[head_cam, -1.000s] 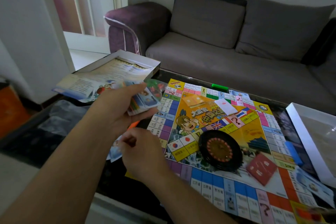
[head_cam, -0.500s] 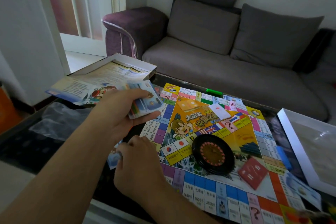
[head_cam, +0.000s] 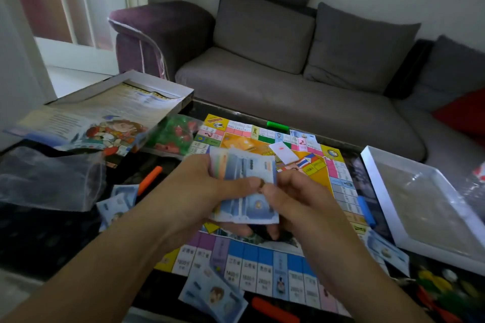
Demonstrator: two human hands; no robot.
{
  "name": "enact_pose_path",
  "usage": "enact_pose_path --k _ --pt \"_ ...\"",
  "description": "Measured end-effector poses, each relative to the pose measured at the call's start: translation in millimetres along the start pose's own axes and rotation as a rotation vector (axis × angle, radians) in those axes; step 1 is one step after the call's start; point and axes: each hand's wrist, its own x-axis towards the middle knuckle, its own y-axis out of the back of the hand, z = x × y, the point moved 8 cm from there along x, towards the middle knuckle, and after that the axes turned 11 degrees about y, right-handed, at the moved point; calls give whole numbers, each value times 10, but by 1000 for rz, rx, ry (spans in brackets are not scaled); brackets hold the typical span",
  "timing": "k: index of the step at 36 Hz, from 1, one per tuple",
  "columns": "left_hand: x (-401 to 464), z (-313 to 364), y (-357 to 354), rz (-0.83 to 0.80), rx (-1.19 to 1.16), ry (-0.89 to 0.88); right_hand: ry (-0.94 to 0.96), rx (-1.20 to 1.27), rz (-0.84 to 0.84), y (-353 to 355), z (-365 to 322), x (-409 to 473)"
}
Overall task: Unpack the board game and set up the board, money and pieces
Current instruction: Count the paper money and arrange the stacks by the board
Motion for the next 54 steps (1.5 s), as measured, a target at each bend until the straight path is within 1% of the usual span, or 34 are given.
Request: enact_pose_path --k 2,5,8,11,17,22,26,30,35,38,42,50,54 --pt "14 -80 -181 -52 12 22 10 -68 9 91 -1 -84" --pt "4 -158 -340 -106 7 53 0 -108 89 235 57 -152" --pt "-1 -244 -447 -142 -73 111 -34 -96 137 361 181 -223" --pt "-8 -307 -489 -154 -42 95 -50 -67 131 402 286 -286" --pt "32 -366 -495 -38 24 25 1 20 90 386 272 -341" --pt "64 -381 -525 39 58 -2 16 24 118 449 278 -344" --pt "67 -412 -564 12 -84 51 25 13 174 543 302 -347" --pt "60 -391 -557 27 -50 14 25 -17 232 630 338 -345" --pt "52 -409 -518 79 -13 4 2 3 144 534 342 -350" --pt "59 -443 -490 114 -4 42 11 -13 167 538 338 -361" --pt "59 -477 -466 102 -20 92 -16 -21 218 601 389 -357" --pt "61 -478 -376 159 -24 81 -34 1 171 596 420 -347" --pt "63 -507 -428 136 -31 105 -39 -12 153 525 449 -355"
